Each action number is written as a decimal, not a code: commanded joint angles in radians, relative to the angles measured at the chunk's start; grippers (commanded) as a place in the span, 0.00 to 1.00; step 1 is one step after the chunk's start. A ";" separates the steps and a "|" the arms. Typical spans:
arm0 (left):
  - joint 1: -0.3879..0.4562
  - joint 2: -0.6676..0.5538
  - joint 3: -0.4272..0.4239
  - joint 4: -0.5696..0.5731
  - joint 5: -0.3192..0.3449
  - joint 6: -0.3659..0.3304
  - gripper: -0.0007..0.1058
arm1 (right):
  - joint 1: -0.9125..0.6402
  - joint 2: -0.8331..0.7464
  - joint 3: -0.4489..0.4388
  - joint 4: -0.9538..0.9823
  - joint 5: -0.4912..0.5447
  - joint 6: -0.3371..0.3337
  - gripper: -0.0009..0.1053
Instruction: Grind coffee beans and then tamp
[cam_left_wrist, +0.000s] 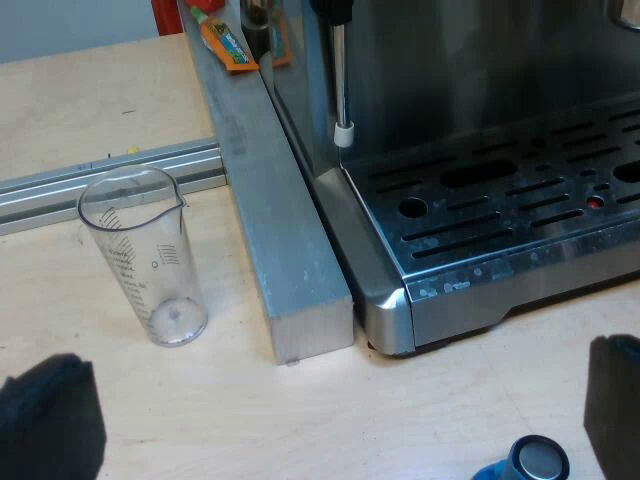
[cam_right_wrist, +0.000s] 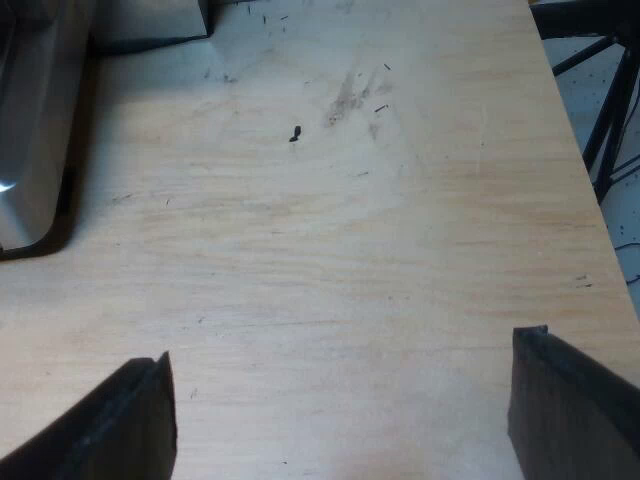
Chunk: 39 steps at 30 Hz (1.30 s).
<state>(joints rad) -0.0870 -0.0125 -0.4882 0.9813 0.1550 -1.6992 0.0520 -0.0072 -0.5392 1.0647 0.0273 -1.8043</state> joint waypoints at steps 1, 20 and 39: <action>-0.003 -0.137 0.002 -0.015 -0.009 -0.002 0.99 | -0.001 -0.045 -0.004 -0.006 -0.009 0.018 0.67; -0.081 0.025 -0.042 -0.042 0.112 -0.070 0.96 | -0.001 0.170 -0.211 0.178 -0.062 -0.008 0.67; -0.207 0.104 -0.045 -0.178 0.194 -0.066 0.44 | 0.157 0.432 -0.378 0.186 -0.262 -0.052 0.67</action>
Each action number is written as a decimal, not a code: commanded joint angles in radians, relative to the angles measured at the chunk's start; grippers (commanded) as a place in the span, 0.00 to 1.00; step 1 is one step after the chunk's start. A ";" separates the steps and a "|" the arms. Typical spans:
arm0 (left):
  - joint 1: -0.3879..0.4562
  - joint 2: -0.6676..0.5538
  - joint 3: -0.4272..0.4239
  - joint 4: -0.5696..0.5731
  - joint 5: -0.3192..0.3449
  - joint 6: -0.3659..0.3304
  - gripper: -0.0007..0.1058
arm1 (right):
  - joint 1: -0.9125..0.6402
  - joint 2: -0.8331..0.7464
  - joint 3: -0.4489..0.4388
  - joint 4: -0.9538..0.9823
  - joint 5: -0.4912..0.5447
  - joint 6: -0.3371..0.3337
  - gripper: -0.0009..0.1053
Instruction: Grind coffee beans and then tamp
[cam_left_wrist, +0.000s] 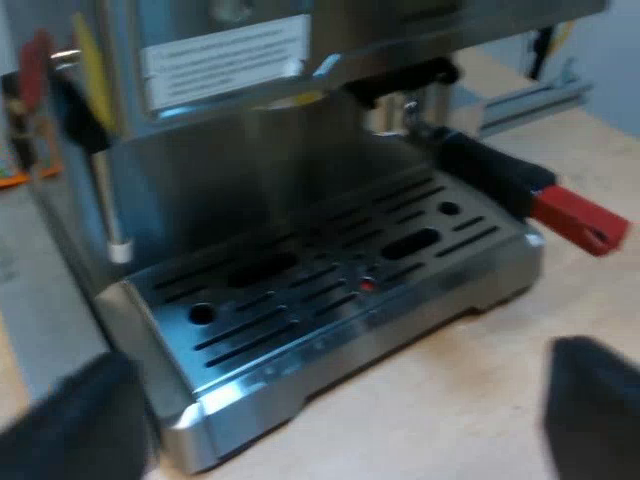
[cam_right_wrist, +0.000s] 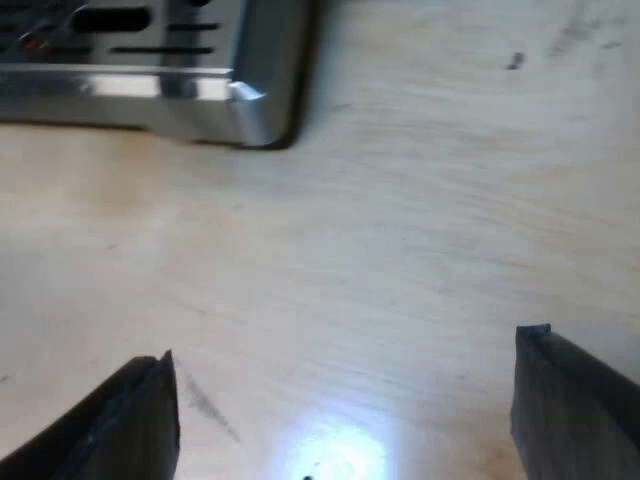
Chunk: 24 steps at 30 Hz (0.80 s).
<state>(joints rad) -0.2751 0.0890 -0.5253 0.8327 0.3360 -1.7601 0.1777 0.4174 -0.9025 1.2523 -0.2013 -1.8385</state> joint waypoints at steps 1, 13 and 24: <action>-0.030 0.003 -0.008 -0.044 0.013 -0.004 0.43 | 0.047 0.010 -0.015 -0.007 -0.055 -0.022 0.67; -0.142 0.125 -0.003 -0.149 0.063 0.113 0.65 | 0.293 0.038 -0.014 -0.207 -0.095 -0.014 0.67; -0.231 0.361 -0.003 -0.305 0.123 0.128 0.65 | 0.509 0.147 -0.014 -0.311 0.040 -0.021 0.67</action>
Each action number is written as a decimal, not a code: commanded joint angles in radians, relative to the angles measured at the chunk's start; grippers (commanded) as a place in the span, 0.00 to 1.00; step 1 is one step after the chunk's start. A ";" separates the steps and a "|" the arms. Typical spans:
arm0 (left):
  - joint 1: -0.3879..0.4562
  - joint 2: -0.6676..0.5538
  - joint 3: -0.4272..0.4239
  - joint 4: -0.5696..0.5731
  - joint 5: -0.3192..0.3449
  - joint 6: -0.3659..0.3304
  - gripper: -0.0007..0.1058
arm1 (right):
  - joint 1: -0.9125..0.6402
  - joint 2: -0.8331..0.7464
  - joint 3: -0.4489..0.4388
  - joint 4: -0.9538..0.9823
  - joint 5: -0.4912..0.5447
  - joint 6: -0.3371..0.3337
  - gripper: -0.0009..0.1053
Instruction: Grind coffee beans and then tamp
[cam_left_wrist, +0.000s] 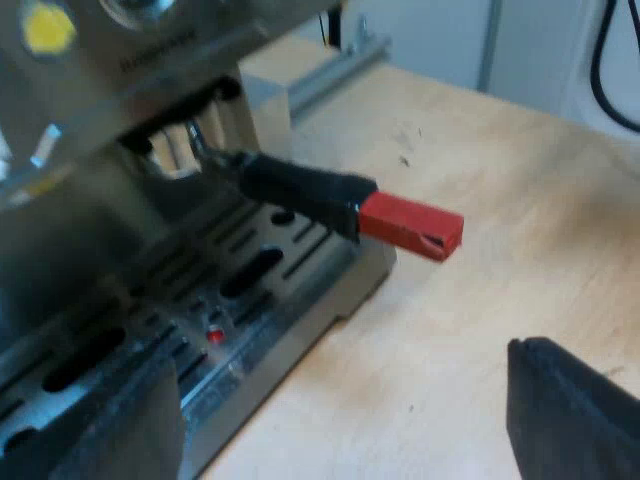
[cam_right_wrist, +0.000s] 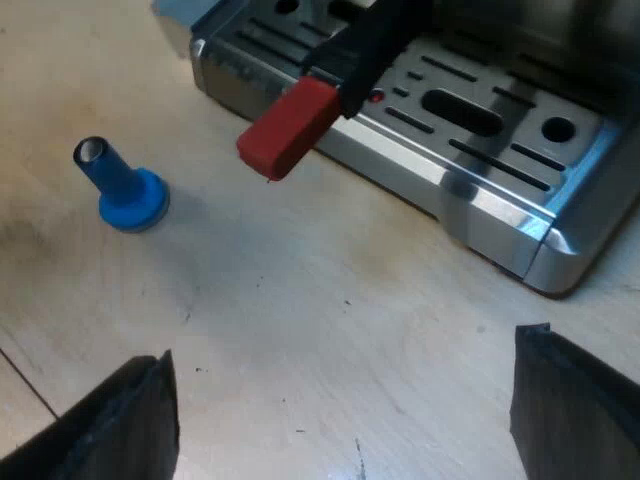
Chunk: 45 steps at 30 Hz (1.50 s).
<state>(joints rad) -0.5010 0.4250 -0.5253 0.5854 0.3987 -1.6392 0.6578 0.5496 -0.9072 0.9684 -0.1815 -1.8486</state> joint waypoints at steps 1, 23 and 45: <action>-0.005 0.046 -0.003 -0.087 0.088 0.007 0.65 | 0.057 0.031 -0.009 -0.035 0.040 -0.011 0.67; -0.098 0.094 0.087 -0.257 0.137 0.021 0.65 | 0.524 0.132 0.084 -0.215 0.570 0.167 0.67; -0.098 0.094 0.106 -0.240 0.137 0.020 0.65 | 0.607 0.204 0.445 -0.862 0.779 0.309 0.18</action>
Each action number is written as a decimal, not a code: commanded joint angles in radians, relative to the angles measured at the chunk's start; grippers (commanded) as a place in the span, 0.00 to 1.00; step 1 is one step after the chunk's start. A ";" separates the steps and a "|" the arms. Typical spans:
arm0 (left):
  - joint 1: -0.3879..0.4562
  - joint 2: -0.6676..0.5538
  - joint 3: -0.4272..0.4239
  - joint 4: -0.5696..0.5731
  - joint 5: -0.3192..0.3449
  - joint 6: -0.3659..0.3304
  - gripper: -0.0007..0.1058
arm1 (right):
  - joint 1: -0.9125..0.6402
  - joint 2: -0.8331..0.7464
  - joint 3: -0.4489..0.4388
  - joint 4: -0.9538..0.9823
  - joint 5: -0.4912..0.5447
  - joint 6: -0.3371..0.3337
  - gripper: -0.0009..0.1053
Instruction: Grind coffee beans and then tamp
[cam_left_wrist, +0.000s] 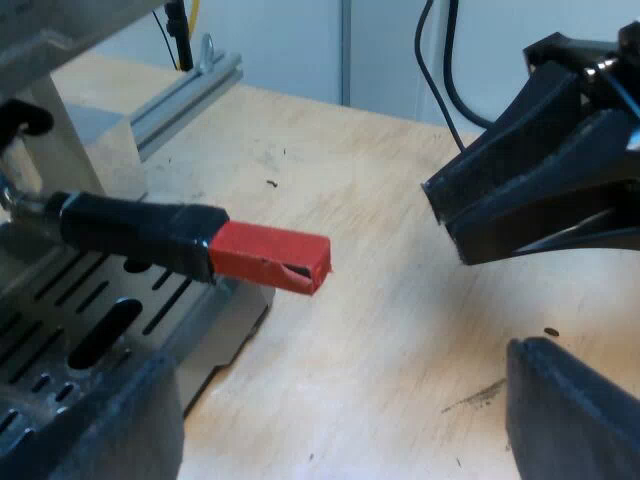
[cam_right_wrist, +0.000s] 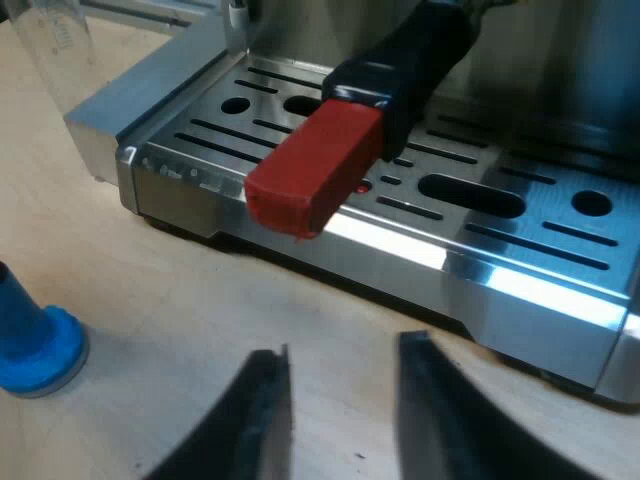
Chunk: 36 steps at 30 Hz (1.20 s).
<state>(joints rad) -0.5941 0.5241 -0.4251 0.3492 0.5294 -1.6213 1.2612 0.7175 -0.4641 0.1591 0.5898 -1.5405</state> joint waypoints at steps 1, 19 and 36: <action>-0.004 -0.005 0.012 -0.004 0.006 -0.002 0.65 | 0.004 0.055 0.002 -0.075 0.008 0.001 0.16; -0.004 -0.005 0.036 -0.004 0.006 -0.027 0.65 | 0.004 0.344 -0.001 -0.442 0.142 0.004 0.15; -0.004 -0.005 0.036 -0.004 0.006 -0.027 0.65 | -0.002 0.403 -0.001 -0.529 0.272 0.004 0.15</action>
<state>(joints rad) -0.5941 0.5241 -0.3866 0.3536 0.5294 -1.6387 1.2612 1.1166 -0.4592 -0.3511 0.8043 -1.5342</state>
